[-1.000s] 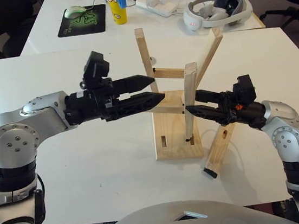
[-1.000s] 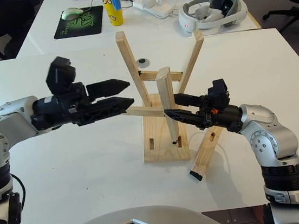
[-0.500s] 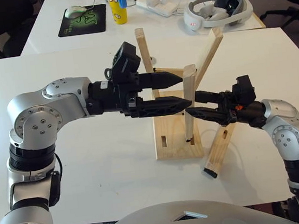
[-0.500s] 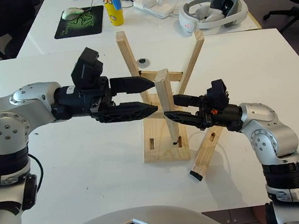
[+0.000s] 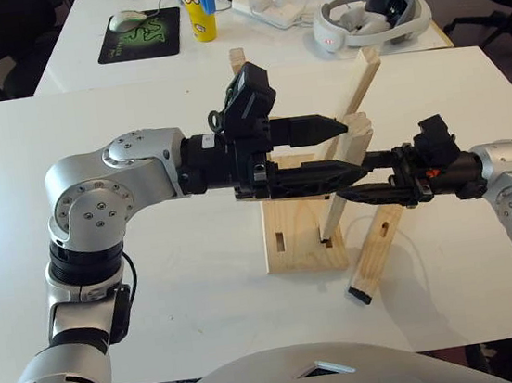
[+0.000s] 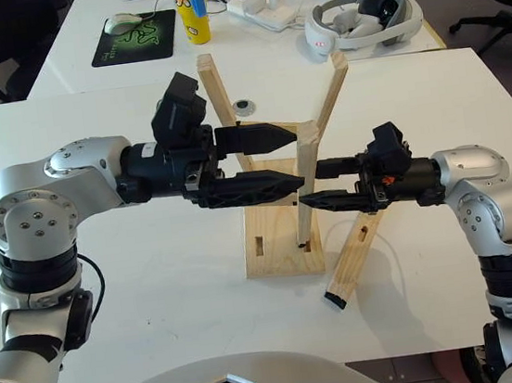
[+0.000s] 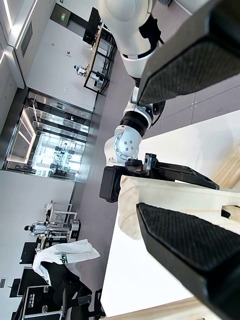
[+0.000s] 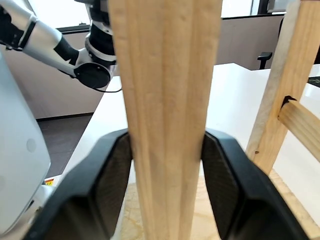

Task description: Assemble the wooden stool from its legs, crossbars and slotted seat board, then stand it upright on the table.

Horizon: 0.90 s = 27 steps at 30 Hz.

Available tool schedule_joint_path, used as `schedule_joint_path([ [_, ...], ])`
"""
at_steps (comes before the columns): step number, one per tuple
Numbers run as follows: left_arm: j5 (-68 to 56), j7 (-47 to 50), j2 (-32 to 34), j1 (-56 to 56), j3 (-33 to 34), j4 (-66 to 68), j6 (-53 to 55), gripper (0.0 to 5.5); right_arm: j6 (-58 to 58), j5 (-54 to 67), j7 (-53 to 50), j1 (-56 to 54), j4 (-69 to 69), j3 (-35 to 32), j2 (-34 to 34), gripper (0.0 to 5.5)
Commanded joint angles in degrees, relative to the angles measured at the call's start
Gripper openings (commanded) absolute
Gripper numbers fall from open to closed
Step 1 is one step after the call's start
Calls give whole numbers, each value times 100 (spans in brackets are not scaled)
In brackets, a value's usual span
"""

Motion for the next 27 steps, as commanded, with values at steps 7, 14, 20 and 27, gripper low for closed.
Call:
schedule_joint_path([
  [7,-110,290,-107,-47,194,-262,64,359,160,-11,230,86,-42,-147,-254,205],
  [14,-94,364,-99,57,253,-307,49,359,-349,-478,79,157,243,11,14,205],
  [20,-70,321,-126,36,194,-266,66,359,-434,-562,235,-1,323,248,0,205],
  [27,-88,337,-123,89,186,-327,77,359,-583,-669,552,-114,612,274,-217,205],
])
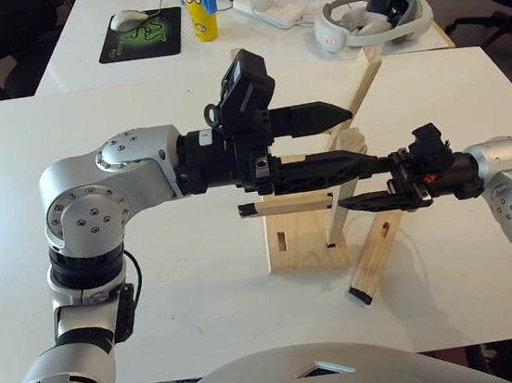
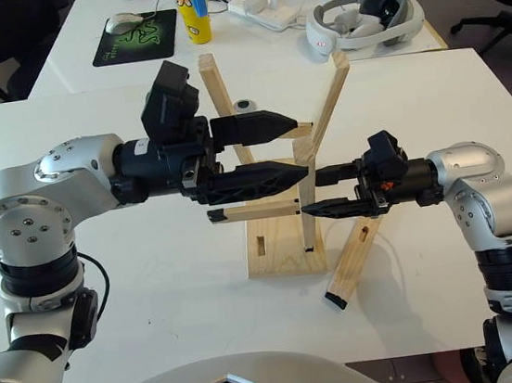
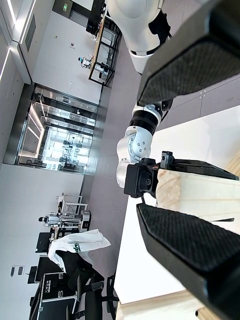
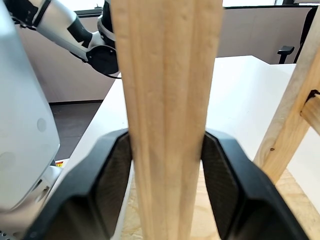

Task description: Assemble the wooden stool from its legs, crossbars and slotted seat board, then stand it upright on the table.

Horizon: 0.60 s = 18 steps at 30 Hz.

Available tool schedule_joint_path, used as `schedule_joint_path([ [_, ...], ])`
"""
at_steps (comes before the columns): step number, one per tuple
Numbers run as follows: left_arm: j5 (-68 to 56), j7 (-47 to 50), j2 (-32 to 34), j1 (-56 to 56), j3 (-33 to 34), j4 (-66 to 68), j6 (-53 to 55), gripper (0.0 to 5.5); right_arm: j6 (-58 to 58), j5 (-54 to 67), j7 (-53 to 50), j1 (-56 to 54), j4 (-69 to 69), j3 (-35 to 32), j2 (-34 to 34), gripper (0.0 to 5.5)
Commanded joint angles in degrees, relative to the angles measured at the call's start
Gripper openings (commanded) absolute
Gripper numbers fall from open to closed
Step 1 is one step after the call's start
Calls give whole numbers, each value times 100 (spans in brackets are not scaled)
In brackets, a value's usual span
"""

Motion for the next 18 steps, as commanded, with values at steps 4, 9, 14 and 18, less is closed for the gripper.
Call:
schedule_joint_path([
  [4,-69,41,56,47,116,-89,19,359,-228,-385,173,427,33,-55,-335,205],
  [9,-155,223,213,-83,697,93,-128,359,-614,-566,144,1242,-154,-153,-450,205],
  [14,-236,382,540,-147,1406,339,-291,359,-1180,-949,187,1435,317,-20,-559,205],
  [18,-131,368,718,68,1591,352,-367,359,-1596,-1209,392,1310,758,156,-774,205],
])
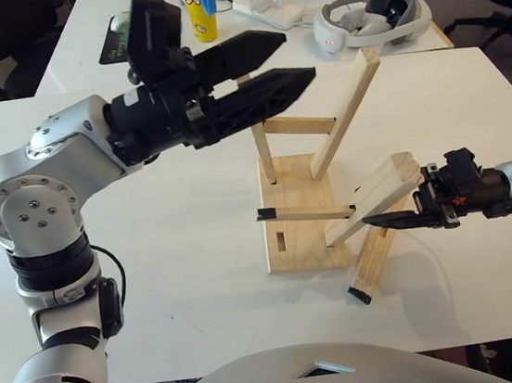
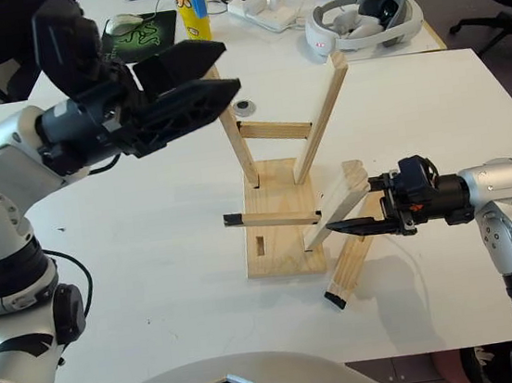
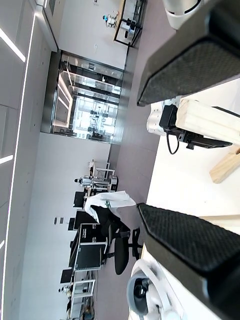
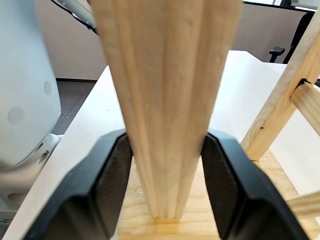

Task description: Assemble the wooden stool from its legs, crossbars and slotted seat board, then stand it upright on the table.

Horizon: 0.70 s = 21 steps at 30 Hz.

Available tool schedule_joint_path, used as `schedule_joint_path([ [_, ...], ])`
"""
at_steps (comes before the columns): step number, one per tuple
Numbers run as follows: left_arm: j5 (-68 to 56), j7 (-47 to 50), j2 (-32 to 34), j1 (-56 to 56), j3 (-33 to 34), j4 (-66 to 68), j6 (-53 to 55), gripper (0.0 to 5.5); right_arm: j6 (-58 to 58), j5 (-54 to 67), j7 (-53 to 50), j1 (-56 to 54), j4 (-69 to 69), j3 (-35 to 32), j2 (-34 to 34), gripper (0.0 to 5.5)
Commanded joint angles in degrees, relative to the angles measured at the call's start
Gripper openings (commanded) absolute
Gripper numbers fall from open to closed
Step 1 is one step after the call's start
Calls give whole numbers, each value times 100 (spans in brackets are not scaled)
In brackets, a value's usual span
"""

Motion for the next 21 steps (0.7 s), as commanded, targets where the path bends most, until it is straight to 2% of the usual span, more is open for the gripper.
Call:
schedule_joint_path([
  [1,97,29,227,139,212,-14,-108,359,-236,-1158,134,202,690,535,-338,205],
  [3,94,79,234,259,249,-101,-151,359,-26,-956,84,-120,695,531,-351,205],
  [4,102,109,235,310,261,-132,-179,359,89,-876,67,-289,688,551,-370,242],
  [10,143,319,207,558,326,-337,-353,359,586,-886,448,-1152,940,724,-541,332],
  [14,149,404,247,775,391,-505,-466,359,-31,-1556,625,-1409,1622,1045,-876,332],
  [18,201,575,247,1059,422,-743,-585,359,-384,-2029,419,-1734,2390,832,-935,332],
  [21,187,774,215,1332,511,-969,-714,359,-517,-1994,464,-1507,2578,587,-1067,332],
])
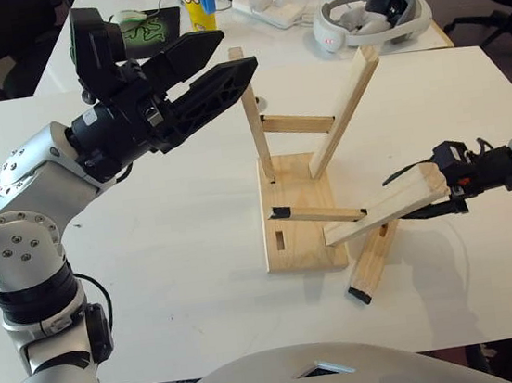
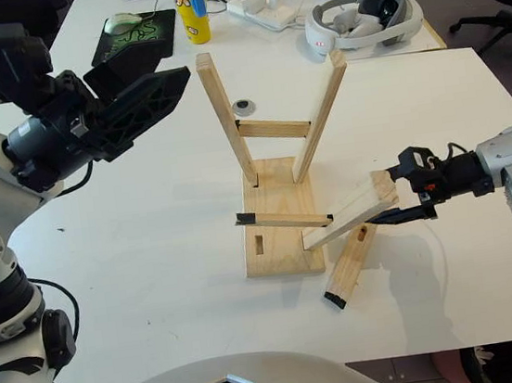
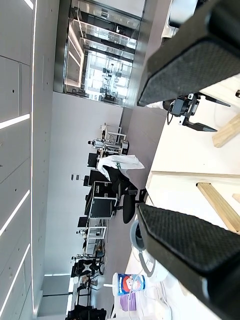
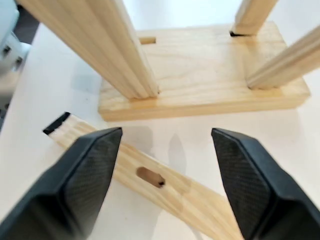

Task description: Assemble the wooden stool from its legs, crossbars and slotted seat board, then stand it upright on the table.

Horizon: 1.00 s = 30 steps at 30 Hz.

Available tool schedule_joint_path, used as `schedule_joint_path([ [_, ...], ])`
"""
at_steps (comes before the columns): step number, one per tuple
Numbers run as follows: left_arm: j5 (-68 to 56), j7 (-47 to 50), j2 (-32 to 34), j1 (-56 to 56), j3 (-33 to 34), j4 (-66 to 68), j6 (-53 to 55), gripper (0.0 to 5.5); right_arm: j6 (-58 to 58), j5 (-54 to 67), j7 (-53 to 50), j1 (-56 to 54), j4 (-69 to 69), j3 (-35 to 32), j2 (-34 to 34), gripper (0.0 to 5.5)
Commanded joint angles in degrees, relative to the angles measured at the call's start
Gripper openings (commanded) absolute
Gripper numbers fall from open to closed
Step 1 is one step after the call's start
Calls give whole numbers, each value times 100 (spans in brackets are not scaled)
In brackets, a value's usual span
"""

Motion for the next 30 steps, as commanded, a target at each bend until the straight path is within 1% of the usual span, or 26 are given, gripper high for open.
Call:
schedule_joint_path([
  [1,20,274,19,400,166,-344,-187,359,-332,-35,95,198,216,-265,-240,332],
  [4,18,433,5,640,256,-487,-329,359,-1301,-432,180,24,295,329,-209,332],
  [8,50,522,-20,692,228,-509,-503,359,-2697,-1110,184,-1152,999,1320,79,332],
  [11,92,570,-58,701,161,-525,-622,359,-3307,-1196,184,-1863,1297,2039,188,332],
  [14,142,570,-86,713,88,-528,-723,359,-3699,-1192,185,-2234,1302,3127,-242,332],
  [16,138,581,-95,721,76,-536,-784,359,-3984,-1295,185,-2500,1501,3652,-406,332],
  [18,149,590,-101,748,66,-548,-846,359,-4195,-1387,185,-2869,1819,4036,-421,332],
  [21,179,631,-121,807,42,-589,-930,359,-4472,-1357,185,-3241,2207,4303,-223,332],
  [25,209,668,-162,872,-39,-618,-1005,359,-4776,-1349,184,-3210,2373,4482,-66,332],
  [28,185,660,-157,865,-71,-600,-1021,359,-5116,-1581,183,-3105,2581,4483,47,332],
  [30,169,637,-152,842,-84,-564,-1020,359,-5384,-1812,169,-3010,2772,4330,216,332],
])
